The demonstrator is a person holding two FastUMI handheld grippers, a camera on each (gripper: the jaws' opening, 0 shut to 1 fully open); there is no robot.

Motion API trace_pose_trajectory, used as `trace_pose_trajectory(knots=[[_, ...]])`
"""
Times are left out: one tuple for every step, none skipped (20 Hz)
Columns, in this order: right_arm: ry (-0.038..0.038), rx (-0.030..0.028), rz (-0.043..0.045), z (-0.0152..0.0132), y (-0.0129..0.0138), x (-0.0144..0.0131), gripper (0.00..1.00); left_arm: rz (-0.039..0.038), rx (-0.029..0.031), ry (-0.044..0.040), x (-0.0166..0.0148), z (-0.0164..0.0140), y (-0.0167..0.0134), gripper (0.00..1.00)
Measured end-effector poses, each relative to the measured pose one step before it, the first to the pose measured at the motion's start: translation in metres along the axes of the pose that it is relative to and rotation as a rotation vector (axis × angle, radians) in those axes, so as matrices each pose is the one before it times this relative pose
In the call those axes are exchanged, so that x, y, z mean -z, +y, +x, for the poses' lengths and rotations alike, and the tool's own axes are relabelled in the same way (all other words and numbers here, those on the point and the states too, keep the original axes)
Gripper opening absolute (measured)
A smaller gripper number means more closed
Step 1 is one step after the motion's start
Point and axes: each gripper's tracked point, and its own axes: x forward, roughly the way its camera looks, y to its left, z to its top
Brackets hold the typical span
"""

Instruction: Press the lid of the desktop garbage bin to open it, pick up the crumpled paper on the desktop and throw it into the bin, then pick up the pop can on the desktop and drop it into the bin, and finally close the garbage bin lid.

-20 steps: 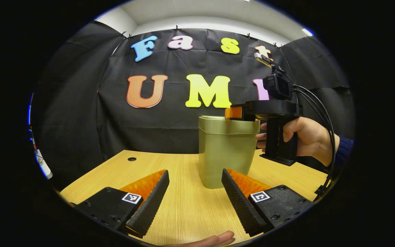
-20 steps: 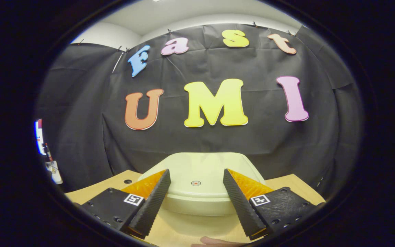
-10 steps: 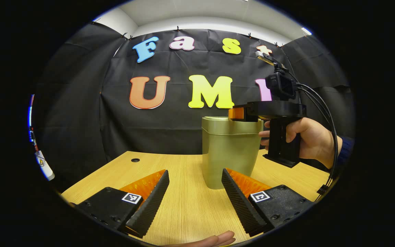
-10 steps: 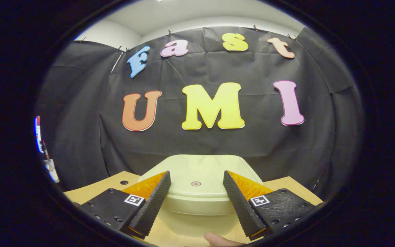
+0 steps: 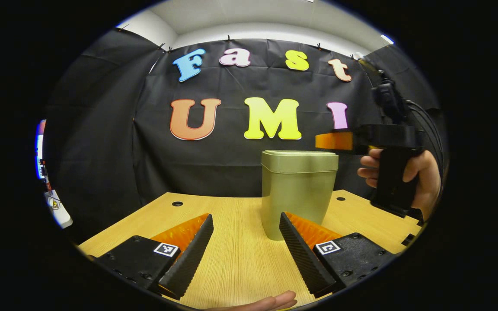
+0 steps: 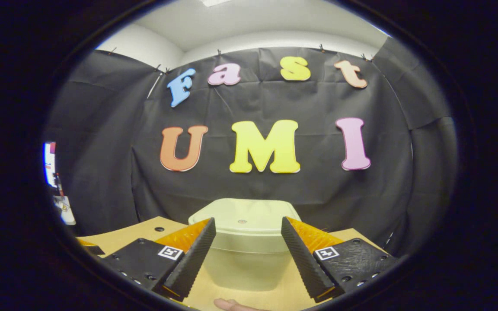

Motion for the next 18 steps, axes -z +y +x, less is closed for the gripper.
trace_pose_trajectory(knots=[[-0.02433,0.01752,-0.02693,-0.01462,-0.00728,-0.00208,0.96,0.00363,-0.00418,-0.0018,-0.0008,-0.0012,-0.00043,0.99],[-0.00854,0.0144,-0.01654,-0.01573,-0.00624,0.00009,0.97,0.00209,-0.00186,-0.00086,-0.00166,-0.00103,-0.00065,0.99],[0.00311,-0.00298,-0.00595,-0.01526,-0.00195,0.00443,0.95,0.00065,-0.00176,0.0006,0.0003,-0.00064,-0.0015,0.99],[0.01634,-0.01897,-0.00253,-0.01614,-0.00036,0.00728,0.95,0.00082,-0.00055,0.00079,-0.00062,-0.00082,-0.00181,0.99],[0.02052,-0.02142,-0.00308,-0.01307,0.0002,0.0086,0.95,0.00297,0.00031,0.00176,0.00058,-0.00072,-0.00152,0.99],[0.01441,-0.01234,0.00501,-0.01295,-0.0025,0.00677,0.95,0.00461,-0.00119,-0.00135,-0.00101,-0.00083,-0.00197,0.99],[0.00947,-0.00156,0.01645,-0.01036,-0.00625,0.00496,0.92,0.00653,-0.00076,0.001,-0.00129,-0.0017,-0.00141,0.99],[0.00457,-0.00506,0.01866,-0.01149,-0.00471,0.0052,0.95,0.00677,-0.00291,-0.00238,-0.00161,-0.00143,-0.00199,0.99],[0.00057,-0.00541,0.01665,-0.0101,-0.00141,0.00478,0.95,0.00713,-0.00316,-0.00027,-0.0002,-0.00222,-0.0018,0.99],[-0.00392,-0.00009,0.00233,-0.00969,-0.00587,0.00559,0.98,0.00624,-0.00199,-0.00373,-0.00229,-0.00148,-0.00266,0.99],[-0.00167,0.0035,-0.00846,-0.00784,-0.00509,0.00501,0.95,0.0057,-0.00084,-0.00234,-0.002,-0.0013,-0.00293,0.99],[0.00217,0.00449,-0.01989,-0.0068,-0.00554,0.00637,0.98,0.0032,-0.00322,-0.00486,-0.00262,-0.00268,-0.00285,0.99],[-0.00315,0.01258,-0.01759,-0.00574,-0.00514,0.00489,0.98,0.00174,-0.00429,-0.00237,-0.00158,-0.00204,-0.00345,0.99],[-0.01262,0.02785,-0.007,-0.00479,-0.00914,0.00076,0.95,0.00276,-0.00939,-0.00239,-0.00206,-0.00175,-0.00356,0.99],[-0.01528,0.02348,-0.00236,-0.0044,-0.00831,-0.00084,0.95,-0.00038,-0.0179,-0.00225,-0.00223,-0.00168,0.00007,0.98],[-0.00738,0.01278,0.00564,-0.00448,-0.00517,0.00034,0.95,-0.00336,-0.01049,0.00283,-0.00026,-0.00102,-0.00244,0.99],[-0.00372,0.0003,0.00731,-0.00493,-0.00146,0.00318,0.95,-0.00651,0.00337,0.00198,0.00016,-0.00103,-0.0064,0.99],[0.00091,-0.00954,0.00684,-0.00406,0.00022,0.00286,0.95,-0.00119,0.00849,0.00291,-0.00098,-0.00185,-0.00706,0.99]])
